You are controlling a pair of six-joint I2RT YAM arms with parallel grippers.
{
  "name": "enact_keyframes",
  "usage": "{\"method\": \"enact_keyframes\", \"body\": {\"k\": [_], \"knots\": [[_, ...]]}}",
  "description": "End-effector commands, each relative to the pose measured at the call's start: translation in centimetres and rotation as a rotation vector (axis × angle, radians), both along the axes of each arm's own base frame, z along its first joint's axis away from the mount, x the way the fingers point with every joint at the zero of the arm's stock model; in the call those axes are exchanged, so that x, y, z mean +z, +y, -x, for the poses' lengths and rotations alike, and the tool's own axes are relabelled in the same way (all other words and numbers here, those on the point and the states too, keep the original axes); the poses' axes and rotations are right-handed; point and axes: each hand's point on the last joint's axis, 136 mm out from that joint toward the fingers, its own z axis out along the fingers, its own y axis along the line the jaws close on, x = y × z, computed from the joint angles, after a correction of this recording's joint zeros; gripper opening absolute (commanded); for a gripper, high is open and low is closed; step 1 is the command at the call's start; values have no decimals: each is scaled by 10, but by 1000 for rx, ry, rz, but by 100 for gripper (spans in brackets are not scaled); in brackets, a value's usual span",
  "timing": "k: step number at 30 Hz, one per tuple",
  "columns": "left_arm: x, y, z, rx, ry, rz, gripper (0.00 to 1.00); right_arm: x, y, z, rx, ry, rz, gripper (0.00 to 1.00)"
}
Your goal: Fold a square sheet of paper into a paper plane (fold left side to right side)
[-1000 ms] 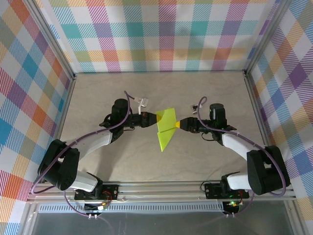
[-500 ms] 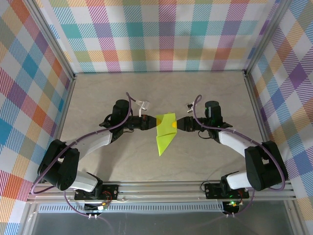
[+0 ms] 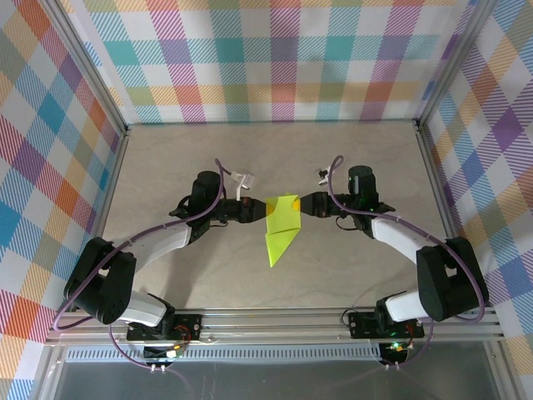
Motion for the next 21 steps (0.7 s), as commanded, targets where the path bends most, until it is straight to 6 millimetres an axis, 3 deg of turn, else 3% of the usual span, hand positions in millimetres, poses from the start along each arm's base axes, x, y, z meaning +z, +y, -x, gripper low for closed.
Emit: {"method": "enact_keyframes", "body": {"k": [1,6,8,14,18,21], "knots": [[-6,0,2,-13,-9,-8,0,3,3,-6,4,-26,9,19],[-13,1,0,0,2,-18,0,-9,3,-13,-21,2,34,0],[-19,1,-1,11,16,-25,0,-19,2,-16,-38,19,52,0],[-55,6,-12,76,59,-89,25,-56,2,-21,-63,97,100,0],[-84,7,-21,118,118,-126,34,-89,1,-24,-89,165,147,0],[-94,10,-26,145,133,-149,41,-110,-2,-27,-122,221,179,0]]}}
